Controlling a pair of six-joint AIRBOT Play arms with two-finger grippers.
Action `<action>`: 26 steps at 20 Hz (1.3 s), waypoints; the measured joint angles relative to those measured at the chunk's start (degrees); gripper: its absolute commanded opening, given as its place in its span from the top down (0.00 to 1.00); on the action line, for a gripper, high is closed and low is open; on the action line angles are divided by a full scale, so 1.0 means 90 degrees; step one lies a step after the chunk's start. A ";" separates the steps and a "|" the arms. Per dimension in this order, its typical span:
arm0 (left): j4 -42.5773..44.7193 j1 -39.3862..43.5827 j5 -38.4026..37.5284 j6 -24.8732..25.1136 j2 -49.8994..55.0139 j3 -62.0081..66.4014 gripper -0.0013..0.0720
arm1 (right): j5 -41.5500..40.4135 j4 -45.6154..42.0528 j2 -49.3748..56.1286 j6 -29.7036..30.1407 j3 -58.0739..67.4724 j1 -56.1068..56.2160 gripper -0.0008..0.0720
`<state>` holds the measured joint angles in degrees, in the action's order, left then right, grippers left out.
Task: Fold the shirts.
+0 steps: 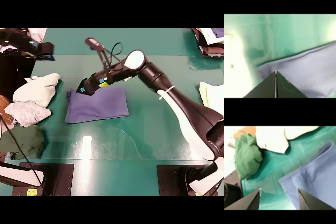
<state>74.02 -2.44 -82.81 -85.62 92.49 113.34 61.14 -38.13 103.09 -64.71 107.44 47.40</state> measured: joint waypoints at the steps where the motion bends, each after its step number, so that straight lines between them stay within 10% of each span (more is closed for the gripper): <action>1: 0.0017 -0.0107 -0.0051 0.0002 -0.0056 0.0005 0.95 | 0.0012 -0.0102 0.0005 0.0039 0.0000 0.0024 0.38; 9: -0.0566 -0.0350 -0.0172 0.0017 -0.0182 0.0010 0.95 | 0.1073 -0.1486 -0.0719 -0.0782 -0.1307 -0.1549 0.37; 11: -0.0673 -0.0362 -0.0180 0.0017 -0.0182 0.0005 0.95 | 0.1103 -0.1574 -0.0913 -0.0964 -0.2050 -0.2144 0.10; 13: -0.0787 -0.0364 -0.0182 0.0017 -0.0180 0.0002 0.95 | 0.1064 -0.1494 -0.0964 -0.1081 -0.2747 -0.2674 0.06; 24: -0.0923 -0.0369 -0.0034 0.0066 -0.0165 -0.0002 0.95 | 0.0393 0.0950 0.0240 -0.0879 -0.3558 -0.2611 0.24; 26: -0.0923 -0.0369 -0.0022 0.0078 -0.0165 -0.0002 0.95 | 0.0209 0.1056 0.0515 -0.0833 -0.3140 -0.2317 0.54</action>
<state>65.71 -5.76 -83.00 -84.93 91.00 113.32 63.02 -28.62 107.72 -72.20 79.18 26.55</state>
